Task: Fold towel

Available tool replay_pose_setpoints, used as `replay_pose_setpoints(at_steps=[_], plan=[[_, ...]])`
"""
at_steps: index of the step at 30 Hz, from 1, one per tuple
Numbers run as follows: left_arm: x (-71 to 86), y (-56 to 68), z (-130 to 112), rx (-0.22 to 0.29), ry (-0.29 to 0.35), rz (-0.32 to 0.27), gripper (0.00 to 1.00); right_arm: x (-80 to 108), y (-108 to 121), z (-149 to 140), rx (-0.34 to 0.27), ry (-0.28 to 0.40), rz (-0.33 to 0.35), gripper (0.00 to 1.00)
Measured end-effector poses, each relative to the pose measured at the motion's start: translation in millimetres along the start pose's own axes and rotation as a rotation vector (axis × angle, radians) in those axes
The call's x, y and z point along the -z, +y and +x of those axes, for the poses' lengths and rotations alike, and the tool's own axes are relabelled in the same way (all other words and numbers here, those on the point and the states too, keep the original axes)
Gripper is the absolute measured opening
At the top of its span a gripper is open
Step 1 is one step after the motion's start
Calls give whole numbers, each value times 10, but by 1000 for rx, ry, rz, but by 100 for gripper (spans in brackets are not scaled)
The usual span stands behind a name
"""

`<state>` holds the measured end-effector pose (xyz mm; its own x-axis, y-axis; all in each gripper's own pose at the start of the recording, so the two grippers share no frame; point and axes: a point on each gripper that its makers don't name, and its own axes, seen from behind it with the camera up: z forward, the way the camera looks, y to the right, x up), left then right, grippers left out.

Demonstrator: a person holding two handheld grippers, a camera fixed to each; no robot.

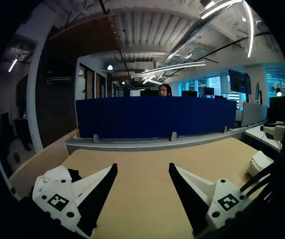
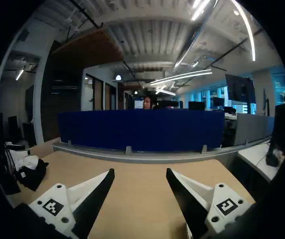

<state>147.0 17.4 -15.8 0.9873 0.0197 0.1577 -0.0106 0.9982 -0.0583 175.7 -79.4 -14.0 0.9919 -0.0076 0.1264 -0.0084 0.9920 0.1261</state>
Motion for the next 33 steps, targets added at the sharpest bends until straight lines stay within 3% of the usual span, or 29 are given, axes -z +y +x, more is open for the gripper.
replay_pose_setpoints(at_steps=[12, 26, 33], plan=[[-45, -145, -208, -9, 53, 55, 95, -34, -185, -110, 28, -44, 30, 100], [-166, -115, -654, -39, 107, 63, 95, 10, -156, -302, 25, -46, 20, 100], [-270, -136, -906, -30, 127, 63, 95, -1, -149, -481, 39, -45, 15, 100]])
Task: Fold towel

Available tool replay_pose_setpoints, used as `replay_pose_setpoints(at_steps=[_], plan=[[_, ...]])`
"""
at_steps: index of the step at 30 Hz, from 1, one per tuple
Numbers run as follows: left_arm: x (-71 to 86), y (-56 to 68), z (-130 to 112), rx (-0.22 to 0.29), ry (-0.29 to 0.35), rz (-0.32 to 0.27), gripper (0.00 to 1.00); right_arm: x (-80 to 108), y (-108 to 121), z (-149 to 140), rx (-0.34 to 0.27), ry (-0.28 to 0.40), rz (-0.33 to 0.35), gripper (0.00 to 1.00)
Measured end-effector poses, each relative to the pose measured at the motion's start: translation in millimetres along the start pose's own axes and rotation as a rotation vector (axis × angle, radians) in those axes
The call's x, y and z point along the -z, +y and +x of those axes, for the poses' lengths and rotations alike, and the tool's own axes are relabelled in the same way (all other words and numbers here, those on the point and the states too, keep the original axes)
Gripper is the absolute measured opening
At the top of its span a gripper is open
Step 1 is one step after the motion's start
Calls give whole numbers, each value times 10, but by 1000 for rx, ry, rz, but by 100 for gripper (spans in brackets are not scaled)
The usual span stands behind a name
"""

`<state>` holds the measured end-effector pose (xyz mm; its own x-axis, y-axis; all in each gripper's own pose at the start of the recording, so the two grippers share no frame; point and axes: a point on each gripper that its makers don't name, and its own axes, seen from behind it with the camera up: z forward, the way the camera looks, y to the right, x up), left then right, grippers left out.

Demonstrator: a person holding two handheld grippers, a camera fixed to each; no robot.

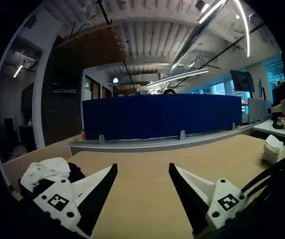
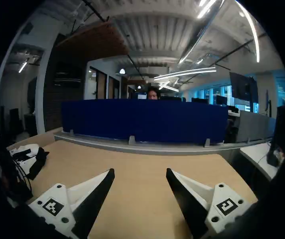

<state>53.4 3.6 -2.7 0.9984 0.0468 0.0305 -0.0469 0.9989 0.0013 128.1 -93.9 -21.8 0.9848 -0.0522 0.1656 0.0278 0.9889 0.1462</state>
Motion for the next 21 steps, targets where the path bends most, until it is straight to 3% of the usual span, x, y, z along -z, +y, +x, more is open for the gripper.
replay_pose_setpoints(at_steps=[8, 21], plan=[[-54, -60, -249, 22, 9, 14, 95, -67, -50, -208, 12, -13, 1, 100], [-67, -106, -514, 59, 16, 27, 95, -160, -175, -302, 26, -13, 16, 100]])
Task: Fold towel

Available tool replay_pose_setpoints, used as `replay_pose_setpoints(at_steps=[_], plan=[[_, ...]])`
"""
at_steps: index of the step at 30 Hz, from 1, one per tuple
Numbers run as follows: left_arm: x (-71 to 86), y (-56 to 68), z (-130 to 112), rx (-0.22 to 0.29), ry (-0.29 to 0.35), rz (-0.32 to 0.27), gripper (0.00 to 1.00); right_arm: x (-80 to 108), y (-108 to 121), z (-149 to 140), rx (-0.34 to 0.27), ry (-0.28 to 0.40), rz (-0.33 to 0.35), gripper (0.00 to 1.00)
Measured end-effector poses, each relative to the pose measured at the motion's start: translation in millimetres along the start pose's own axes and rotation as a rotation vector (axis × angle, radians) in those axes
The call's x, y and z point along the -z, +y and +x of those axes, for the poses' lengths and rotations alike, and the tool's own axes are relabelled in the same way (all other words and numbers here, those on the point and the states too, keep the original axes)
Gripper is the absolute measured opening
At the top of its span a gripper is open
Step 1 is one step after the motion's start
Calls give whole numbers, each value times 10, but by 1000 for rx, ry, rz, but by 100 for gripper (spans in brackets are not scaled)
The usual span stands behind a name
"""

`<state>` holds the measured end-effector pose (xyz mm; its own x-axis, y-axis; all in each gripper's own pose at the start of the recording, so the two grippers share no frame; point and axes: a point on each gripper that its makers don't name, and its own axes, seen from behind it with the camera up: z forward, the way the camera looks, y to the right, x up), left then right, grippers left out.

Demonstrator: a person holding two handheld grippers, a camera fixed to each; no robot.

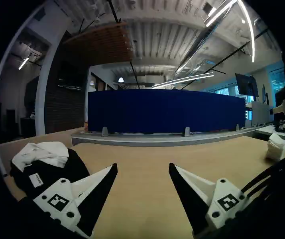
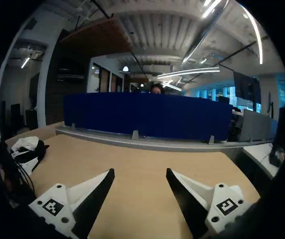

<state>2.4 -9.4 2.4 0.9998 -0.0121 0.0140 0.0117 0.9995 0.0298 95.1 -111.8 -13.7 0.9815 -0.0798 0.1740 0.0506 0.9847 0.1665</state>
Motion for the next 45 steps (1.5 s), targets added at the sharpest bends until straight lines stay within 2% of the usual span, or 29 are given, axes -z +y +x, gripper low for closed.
replay_pose_setpoints(at_steps=[11, 26, 38, 45], plan=[[1, 59, -19, -21, 5, -12, 95, -24, -17, -12, 3, 0, 7, 100], [12, 53, -24, -13, 14, -5, 95, -32, 99, 23, -19, 16, 0, 100], [4, 53, -24, -12, 14, -5, 96, 41, 335, 306, -34, 76, -23, 100], [2, 52, -25, -11, 14, -5, 96, 119, 564, 442, -47, 114, -38, 100]])
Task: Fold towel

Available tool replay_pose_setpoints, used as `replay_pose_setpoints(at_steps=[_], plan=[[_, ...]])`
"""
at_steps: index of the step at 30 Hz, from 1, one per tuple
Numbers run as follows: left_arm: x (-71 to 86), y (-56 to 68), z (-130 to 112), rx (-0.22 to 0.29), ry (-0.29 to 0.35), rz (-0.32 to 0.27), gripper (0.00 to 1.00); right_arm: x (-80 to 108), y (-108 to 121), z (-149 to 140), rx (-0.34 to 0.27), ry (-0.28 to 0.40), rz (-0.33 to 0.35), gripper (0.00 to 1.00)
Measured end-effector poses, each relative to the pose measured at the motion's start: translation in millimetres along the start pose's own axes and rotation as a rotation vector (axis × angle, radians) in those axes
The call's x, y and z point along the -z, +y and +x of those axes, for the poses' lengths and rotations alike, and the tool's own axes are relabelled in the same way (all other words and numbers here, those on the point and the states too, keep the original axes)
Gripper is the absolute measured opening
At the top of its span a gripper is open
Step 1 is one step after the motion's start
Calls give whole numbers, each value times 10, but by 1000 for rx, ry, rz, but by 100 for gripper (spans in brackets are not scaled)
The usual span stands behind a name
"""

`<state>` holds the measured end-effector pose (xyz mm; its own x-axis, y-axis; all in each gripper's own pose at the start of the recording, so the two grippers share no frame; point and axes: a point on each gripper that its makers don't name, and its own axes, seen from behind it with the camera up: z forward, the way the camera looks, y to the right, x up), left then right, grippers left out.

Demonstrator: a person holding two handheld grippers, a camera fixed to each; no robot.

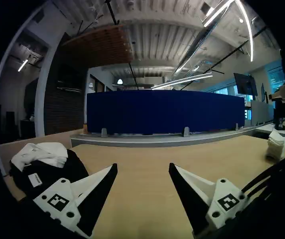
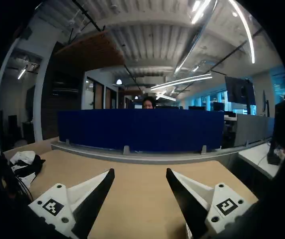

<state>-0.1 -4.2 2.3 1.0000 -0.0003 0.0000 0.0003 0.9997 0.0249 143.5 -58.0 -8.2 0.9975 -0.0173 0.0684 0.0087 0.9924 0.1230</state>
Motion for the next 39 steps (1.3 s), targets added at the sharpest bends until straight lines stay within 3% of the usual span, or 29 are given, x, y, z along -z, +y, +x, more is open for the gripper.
replay_pose_setpoints(at_steps=[14, 23, 32, 39], plan=[[0, -2, 2, 0, 0, 0, 96, 57, 435, -17, -21, 54, -49, 100], [1, -5, 7, 0, 0, 0, 96, 61, 593, -66, -54, 92, -90, 100], [6, -7, 9, 0, 0, 0, 96, 0, 523, -432, -48, 97, -76, 100], [6, -7, 6, 0, 0, 0, 96, -29, 643, -837, -67, 90, -106, 100]])
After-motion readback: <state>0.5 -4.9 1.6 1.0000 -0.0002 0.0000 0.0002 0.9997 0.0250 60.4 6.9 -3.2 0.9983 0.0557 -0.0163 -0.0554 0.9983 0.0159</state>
